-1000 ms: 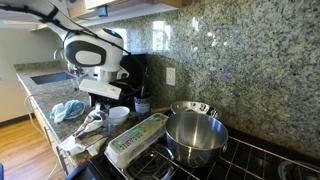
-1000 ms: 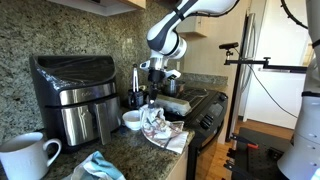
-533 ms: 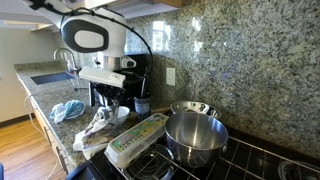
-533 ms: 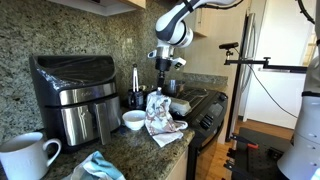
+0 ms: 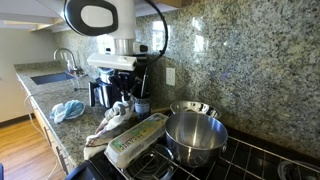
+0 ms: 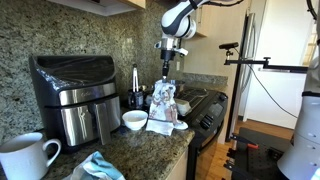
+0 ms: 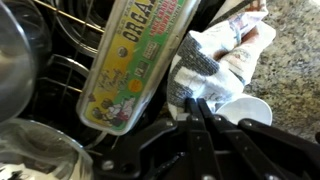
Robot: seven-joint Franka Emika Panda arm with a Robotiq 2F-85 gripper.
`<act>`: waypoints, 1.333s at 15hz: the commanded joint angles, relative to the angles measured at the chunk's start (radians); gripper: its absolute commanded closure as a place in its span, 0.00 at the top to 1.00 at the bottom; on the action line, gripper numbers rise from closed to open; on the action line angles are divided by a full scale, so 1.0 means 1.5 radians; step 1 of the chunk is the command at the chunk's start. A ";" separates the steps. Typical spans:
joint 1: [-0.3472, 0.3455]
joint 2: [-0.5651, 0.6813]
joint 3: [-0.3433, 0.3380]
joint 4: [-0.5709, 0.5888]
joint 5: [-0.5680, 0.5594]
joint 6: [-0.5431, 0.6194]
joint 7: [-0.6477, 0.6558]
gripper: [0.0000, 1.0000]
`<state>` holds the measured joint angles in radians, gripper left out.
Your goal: Use the towel on the bowl to wipe the countertop then put it back
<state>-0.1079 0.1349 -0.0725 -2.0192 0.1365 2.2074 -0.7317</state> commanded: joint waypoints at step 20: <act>-0.045 0.007 -0.058 0.204 -0.199 -0.125 0.226 0.04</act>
<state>-0.1669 0.1313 -0.1542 -1.7670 -0.1321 2.0745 -0.4346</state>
